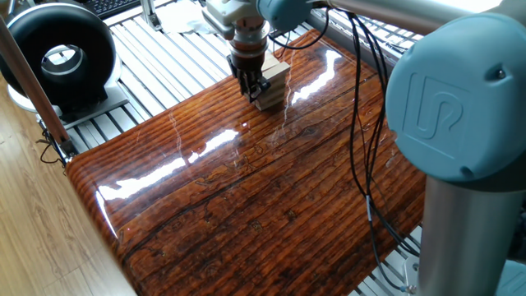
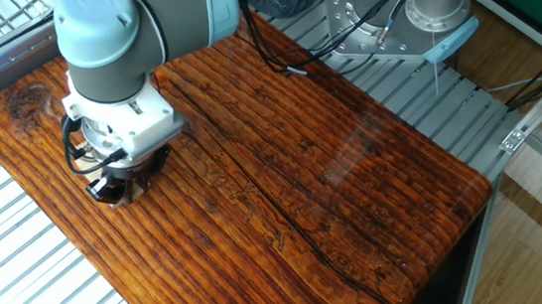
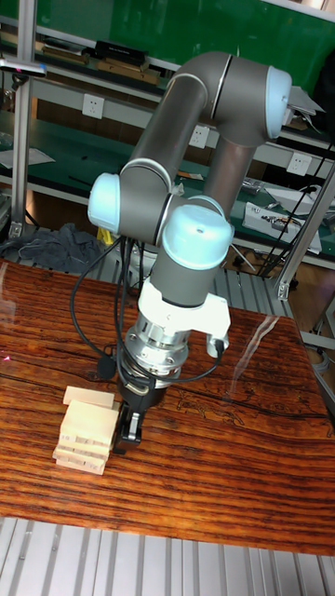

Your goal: Play Jenga

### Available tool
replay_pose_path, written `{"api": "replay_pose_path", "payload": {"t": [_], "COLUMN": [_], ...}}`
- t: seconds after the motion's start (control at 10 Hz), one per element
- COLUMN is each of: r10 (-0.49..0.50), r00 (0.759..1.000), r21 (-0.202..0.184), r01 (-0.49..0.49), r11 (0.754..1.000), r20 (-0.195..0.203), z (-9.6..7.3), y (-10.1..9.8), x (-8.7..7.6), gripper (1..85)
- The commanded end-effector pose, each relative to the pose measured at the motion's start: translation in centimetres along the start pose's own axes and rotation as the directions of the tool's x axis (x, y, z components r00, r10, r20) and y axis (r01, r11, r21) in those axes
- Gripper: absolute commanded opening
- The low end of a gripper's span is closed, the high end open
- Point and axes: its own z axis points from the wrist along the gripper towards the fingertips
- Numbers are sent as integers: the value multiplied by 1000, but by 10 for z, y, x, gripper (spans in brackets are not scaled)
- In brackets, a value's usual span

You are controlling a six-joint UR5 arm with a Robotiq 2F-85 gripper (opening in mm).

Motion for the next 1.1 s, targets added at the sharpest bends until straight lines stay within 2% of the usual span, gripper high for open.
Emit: {"api": "replay_pose_path", "payload": {"t": [0.0, 0.2, 0.5, 1.0], "r10": [2, 8, 15, 31], "r00": [1000, 1000, 1000, 999], "r21": [-1, -7, -15, -30], "r01": [-2, -7, -15, -30], "r11": [1000, 1000, 1000, 999], "r20": [16, 25, 22, 31], "z": [1, 2, 2, 1], "y": [-2, -3, -3, -1], "x": [2, 4, 9, -1], "gripper": [333, 377, 393, 403]}}
